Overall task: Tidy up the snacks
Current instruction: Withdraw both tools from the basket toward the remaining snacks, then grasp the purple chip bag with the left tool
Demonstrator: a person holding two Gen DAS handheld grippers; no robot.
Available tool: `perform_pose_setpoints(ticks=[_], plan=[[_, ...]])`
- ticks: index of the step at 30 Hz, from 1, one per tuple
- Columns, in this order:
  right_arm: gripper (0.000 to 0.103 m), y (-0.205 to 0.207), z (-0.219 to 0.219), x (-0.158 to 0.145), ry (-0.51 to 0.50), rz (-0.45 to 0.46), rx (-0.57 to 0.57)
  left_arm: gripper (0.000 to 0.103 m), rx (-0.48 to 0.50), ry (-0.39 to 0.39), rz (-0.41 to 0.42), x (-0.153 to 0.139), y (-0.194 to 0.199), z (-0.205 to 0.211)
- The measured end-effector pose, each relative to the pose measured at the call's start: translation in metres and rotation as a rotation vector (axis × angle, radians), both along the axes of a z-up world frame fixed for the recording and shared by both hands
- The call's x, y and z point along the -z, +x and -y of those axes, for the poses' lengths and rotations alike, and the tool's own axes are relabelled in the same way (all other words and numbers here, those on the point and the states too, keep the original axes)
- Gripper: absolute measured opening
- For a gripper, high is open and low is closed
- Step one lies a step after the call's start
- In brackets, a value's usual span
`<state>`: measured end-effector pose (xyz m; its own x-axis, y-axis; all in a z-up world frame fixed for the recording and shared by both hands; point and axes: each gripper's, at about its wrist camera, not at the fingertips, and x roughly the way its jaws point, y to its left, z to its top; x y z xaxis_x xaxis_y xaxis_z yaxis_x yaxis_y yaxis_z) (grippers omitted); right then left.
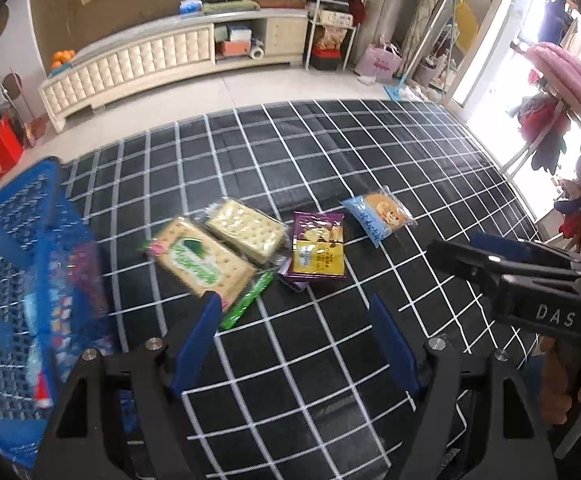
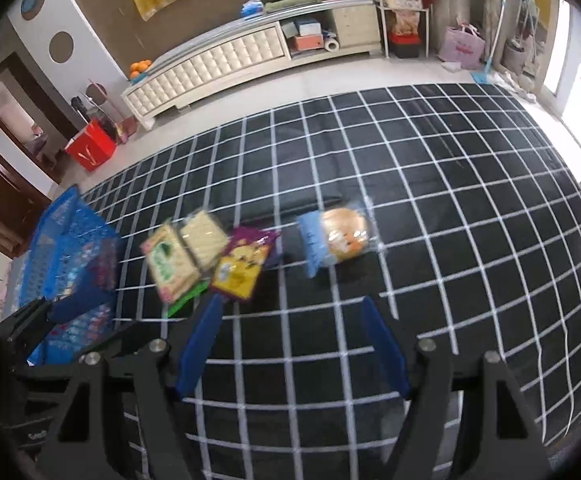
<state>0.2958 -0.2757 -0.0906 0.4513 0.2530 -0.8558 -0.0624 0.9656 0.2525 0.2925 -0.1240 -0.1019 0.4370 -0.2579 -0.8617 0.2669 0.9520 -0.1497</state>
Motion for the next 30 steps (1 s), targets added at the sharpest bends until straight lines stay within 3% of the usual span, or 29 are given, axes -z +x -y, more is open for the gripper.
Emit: perform_pose_setpoints(ticks=[7, 11, 18, 30], plan=[[0.076, 0.016, 0.007, 0.025, -0.094, 0.064, -0.035, 0.075, 0.029, -0.007, -0.022, 0.032, 0.028, 0.016], [0.076, 0.013, 0.024, 0.033, -0.094, 0.124, 0.003, 0.075, 0.075, 0.014, -0.044, 0.048, 0.041, 0.029], [0.076, 0.019, 0.031, 0.041, -0.11, 0.101, 0.004, 0.075, 0.162, 0.102, -0.058, 0.071, 0.058, 0.05], [0.076, 0.018, 0.05, 0.043, -0.102, 0.06, 0.071, 0.075, 0.179, 0.092, -0.109, 0.089, 0.092, 0.065]])
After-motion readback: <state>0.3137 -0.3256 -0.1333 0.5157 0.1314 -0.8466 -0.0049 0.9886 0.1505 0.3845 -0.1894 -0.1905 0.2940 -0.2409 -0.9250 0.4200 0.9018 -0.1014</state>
